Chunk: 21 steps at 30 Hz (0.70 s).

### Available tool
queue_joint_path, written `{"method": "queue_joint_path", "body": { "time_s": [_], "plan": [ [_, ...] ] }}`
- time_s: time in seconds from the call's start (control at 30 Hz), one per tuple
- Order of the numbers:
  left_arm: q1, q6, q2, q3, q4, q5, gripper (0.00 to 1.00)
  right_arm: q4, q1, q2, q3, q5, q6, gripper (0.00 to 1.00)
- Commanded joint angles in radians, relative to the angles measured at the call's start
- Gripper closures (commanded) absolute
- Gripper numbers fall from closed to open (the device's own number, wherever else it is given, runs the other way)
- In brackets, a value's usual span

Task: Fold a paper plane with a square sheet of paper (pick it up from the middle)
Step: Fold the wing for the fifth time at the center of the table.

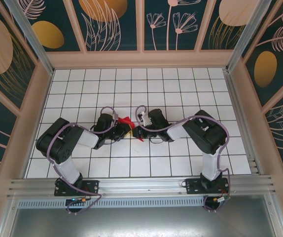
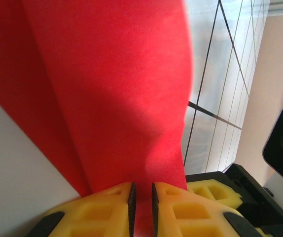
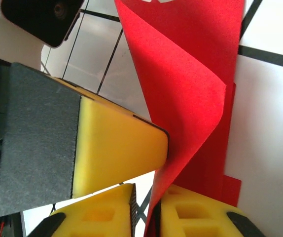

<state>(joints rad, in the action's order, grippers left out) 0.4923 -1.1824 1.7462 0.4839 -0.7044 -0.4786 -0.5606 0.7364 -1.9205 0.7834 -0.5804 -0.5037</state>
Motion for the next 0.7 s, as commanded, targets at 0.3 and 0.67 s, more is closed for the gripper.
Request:
{"method": "queue_joint_path", "body": {
  "time_s": [0.3, 0.67],
  "plan": [
    [0.007, 0.028, 0.022, 0.015, 0.092, 0.036, 0.80, 0.198, -0.017, 0.056, 0.024, -0.006, 0.034, 0.75],
    [0.007, 0.030, 0.025, 0.020, 0.102, 0.033, 0.80, 0.232, -0.019, 0.034, 0.024, -0.014, 0.031, 0.80]
  ]
}}
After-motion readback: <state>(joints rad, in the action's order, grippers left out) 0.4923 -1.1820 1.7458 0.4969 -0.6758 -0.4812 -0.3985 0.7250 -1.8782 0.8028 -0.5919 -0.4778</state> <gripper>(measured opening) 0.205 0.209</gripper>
